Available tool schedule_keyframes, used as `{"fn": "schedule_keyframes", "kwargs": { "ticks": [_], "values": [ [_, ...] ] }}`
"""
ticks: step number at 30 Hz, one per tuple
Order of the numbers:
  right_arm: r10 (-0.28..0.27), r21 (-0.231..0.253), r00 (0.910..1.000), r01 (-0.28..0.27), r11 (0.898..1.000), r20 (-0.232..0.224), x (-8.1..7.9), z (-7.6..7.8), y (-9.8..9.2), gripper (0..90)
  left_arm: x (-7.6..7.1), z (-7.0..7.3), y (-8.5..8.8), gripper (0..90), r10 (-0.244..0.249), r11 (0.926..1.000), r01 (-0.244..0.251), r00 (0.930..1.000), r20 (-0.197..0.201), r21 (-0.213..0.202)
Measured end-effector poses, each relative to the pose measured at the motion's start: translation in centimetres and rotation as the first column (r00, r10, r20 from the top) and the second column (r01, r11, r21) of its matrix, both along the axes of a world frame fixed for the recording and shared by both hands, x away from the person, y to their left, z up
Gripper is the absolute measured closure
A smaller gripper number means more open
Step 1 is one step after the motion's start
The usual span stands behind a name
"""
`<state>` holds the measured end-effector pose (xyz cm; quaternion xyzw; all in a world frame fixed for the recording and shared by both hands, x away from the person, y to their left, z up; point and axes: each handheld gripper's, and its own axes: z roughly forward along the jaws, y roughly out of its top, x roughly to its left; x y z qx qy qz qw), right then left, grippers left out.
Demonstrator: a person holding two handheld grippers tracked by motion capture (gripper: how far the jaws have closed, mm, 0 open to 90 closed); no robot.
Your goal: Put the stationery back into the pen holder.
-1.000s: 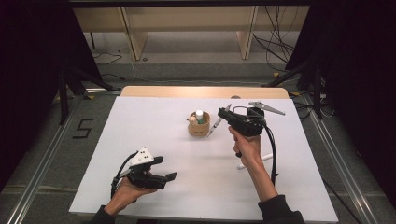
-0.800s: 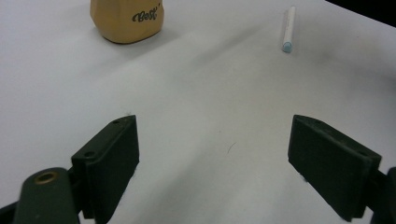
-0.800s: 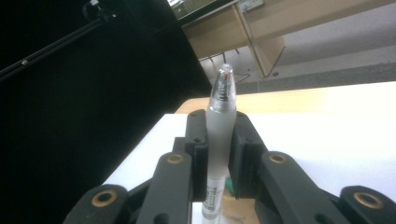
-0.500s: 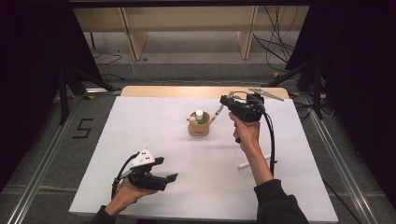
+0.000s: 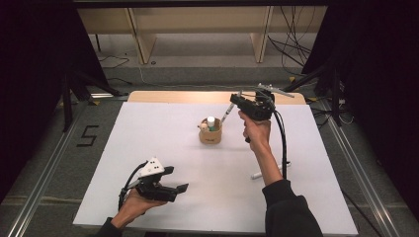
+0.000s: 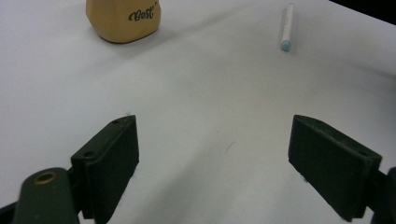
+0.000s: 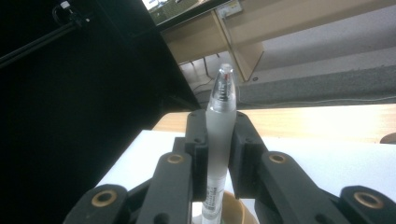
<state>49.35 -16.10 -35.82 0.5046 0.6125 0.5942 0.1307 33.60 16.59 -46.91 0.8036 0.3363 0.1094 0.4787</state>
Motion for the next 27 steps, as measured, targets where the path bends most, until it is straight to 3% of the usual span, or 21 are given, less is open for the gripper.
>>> {"fn": "schedule_keyframes", "kwargs": {
  "ticks": [14,27],
  "values": [
    [-0.035,-0.035,0.9990,0.034,0.999,-0.028,2.0,-0.9,1.0,80.3,0.0,0.0,-0.1,15.7,-0.004,1.0000,0.004,1.0000,0.001,0.007],
    [-0.031,-0.067,0.9989,0.029,0.997,-0.035,3.0,-1.5,2.3,80.3,-0.1,-0.1,-0.2,15.7,-0.003,1.0000,0.003,1.0000,0.002,0.004]
  ]
}}
